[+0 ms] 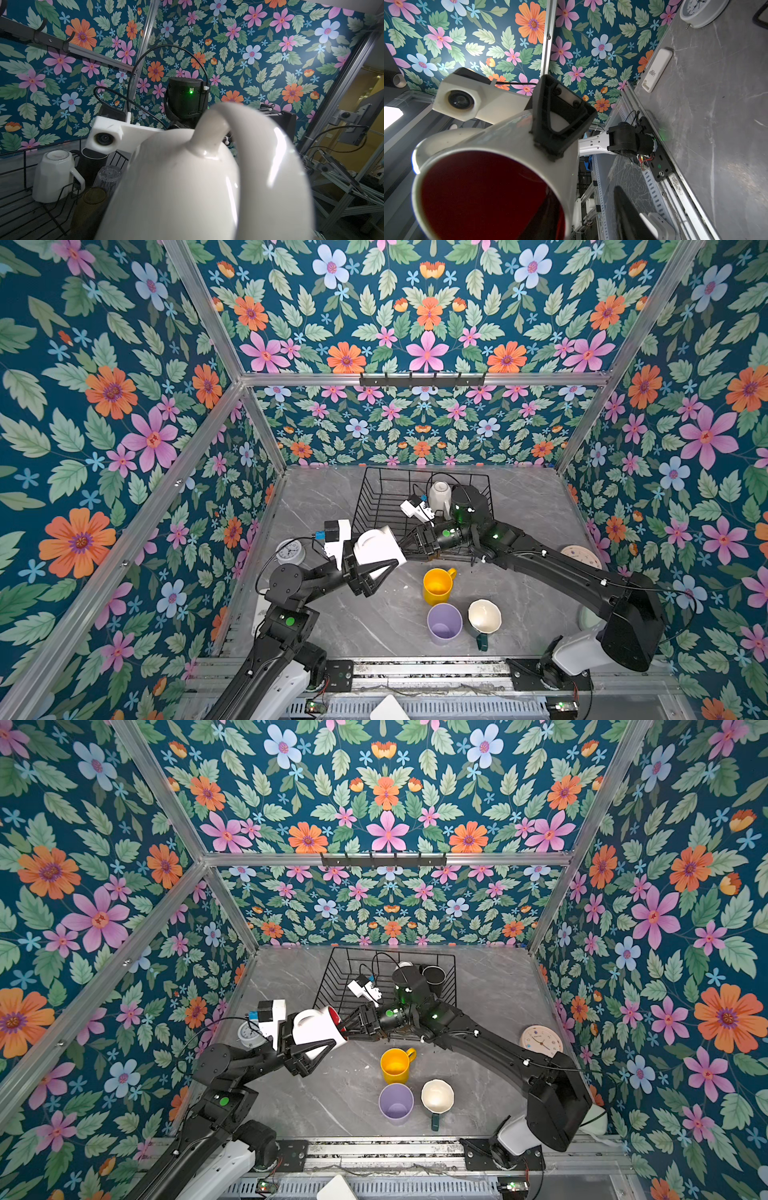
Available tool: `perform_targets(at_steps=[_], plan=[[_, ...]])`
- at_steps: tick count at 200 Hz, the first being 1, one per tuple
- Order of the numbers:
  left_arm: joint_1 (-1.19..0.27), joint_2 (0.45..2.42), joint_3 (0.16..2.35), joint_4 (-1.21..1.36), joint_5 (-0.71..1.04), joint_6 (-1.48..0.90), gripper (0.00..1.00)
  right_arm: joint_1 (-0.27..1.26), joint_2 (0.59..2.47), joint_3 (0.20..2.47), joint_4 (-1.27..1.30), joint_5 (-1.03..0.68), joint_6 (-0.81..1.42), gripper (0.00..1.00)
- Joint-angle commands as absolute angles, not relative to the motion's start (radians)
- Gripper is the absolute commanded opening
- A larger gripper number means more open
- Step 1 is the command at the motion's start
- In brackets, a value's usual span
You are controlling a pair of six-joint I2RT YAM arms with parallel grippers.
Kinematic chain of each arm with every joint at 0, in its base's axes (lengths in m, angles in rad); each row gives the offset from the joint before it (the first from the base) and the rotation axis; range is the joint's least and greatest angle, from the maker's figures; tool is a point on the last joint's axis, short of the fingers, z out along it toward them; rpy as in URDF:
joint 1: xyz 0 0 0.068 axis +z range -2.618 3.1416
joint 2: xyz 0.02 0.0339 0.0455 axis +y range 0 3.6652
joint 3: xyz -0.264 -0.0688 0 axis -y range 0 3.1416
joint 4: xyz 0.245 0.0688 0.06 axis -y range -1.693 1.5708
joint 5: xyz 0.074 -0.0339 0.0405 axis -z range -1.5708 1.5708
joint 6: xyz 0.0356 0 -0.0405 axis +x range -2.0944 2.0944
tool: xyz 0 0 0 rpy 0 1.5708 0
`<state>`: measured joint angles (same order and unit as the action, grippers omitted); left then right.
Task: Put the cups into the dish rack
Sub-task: 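Carry the mug over the rack with the left gripper while the right draws back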
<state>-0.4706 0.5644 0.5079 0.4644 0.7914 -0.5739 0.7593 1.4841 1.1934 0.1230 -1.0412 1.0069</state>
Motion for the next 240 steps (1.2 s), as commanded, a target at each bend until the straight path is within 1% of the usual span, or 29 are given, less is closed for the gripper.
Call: perform_targets(at_steps=[1, 22, 38, 51, 67, 82, 93, 108, 129, 164, 240], plan=[[-0.469, 0.566, 0.529, 0.485, 0.745, -0.546, 0.00, 0.744, 1.463, 1.185, 0.126, -1.028, 0.998, 0.44], [-0.469, 0.582, 0.551, 0.437, 0.719, -0.526, 0.00, 0.711, 1.433, 1.171, 0.083, -1.025, 0.979, 0.45], [-0.469, 0.596, 0.574, 0.385, 0.682, -0.509, 0.00, 0.665, 1.396, 1.172, -0.017, -1.015, 0.922, 0.45], [-0.469, 0.607, 0.599, 0.329, 0.648, -0.488, 0.00, 0.610, 1.353, 1.181, -0.169, -0.982, 0.842, 0.45], [-0.469, 0.622, 0.623, 0.291, 0.629, -0.473, 0.00, 0.503, 1.298, 1.193, -0.379, -0.919, 0.732, 0.45], [-0.469, 0.632, 0.635, 0.284, 0.620, -0.472, 0.00, 0.394, 1.255, 1.202, -0.581, -0.815, 0.629, 0.45], [-0.470, 0.637, 0.638, 0.284, 0.615, -0.472, 0.00, 0.324, 1.239, 1.213, -0.725, -0.693, 0.543, 0.45], [-0.469, 0.643, 0.641, 0.284, 0.609, -0.474, 0.00, 0.257, 1.229, 1.209, -0.833, -0.537, 0.454, 0.45], [-0.469, 0.653, 0.647, 0.279, 0.606, -0.473, 0.00, 0.208, 1.246, 1.178, -0.876, -0.402, 0.389, 0.44], [-0.469, 0.667, 0.667, 0.244, 0.592, -0.473, 0.00, 0.198, 1.288, 1.135, -0.867, -0.252, 0.342, 0.42], [-0.469, 0.687, 0.706, 0.164, 0.526, -0.455, 0.00, 0.178, 1.381, 1.075, -0.758, -0.164, 0.319, 0.36]])
